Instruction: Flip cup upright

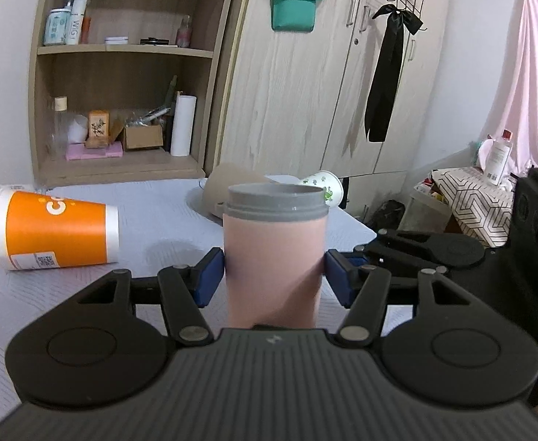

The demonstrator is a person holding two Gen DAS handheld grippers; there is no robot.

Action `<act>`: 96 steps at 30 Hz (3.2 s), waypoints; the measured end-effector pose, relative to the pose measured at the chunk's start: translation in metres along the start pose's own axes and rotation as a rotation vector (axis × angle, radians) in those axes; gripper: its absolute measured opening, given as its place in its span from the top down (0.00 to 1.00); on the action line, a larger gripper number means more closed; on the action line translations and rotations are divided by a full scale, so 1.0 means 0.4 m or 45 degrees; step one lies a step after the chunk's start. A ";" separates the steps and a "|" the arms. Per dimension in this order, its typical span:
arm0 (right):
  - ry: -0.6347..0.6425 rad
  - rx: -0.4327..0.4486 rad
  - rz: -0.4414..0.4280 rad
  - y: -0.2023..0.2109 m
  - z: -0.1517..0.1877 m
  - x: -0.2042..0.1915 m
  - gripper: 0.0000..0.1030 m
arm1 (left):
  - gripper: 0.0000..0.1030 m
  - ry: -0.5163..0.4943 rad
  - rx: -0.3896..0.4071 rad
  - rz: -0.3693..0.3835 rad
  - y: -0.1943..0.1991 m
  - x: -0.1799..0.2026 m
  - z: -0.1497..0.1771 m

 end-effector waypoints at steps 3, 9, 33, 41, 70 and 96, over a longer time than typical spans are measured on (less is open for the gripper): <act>0.117 0.067 0.111 -0.006 -0.006 -0.007 0.32 | 0.43 -0.012 0.021 -0.003 -0.001 -0.002 -0.008; 0.080 0.119 0.109 -0.037 -0.023 0.026 0.32 | 0.43 -0.034 0.069 -0.022 -0.029 -0.027 -0.025; 0.177 0.042 0.222 -0.161 0.018 0.067 0.32 | 0.43 -0.128 0.056 -0.010 -0.167 -0.097 -0.008; 0.143 0.031 0.212 -0.158 0.021 0.072 0.32 | 0.42 -0.110 0.065 -0.001 -0.168 -0.091 -0.004; -0.010 0.042 0.269 -0.007 0.033 0.088 0.30 | 0.38 0.034 0.050 -0.060 -0.015 -0.022 -0.021; -0.233 0.188 0.414 0.243 -0.018 0.062 0.30 | 0.21 0.012 0.331 -0.536 0.267 0.092 -0.011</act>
Point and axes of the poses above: each gripper's, at about its wrist camera, not at the fingertips, and y roughly against the way its jaws point, x to its right, z to its underside, the point moved 9 cm from there along -y, roughly the way its jaws point, and after that the axes turned 6 degrees about z, right-handed, at the moved point
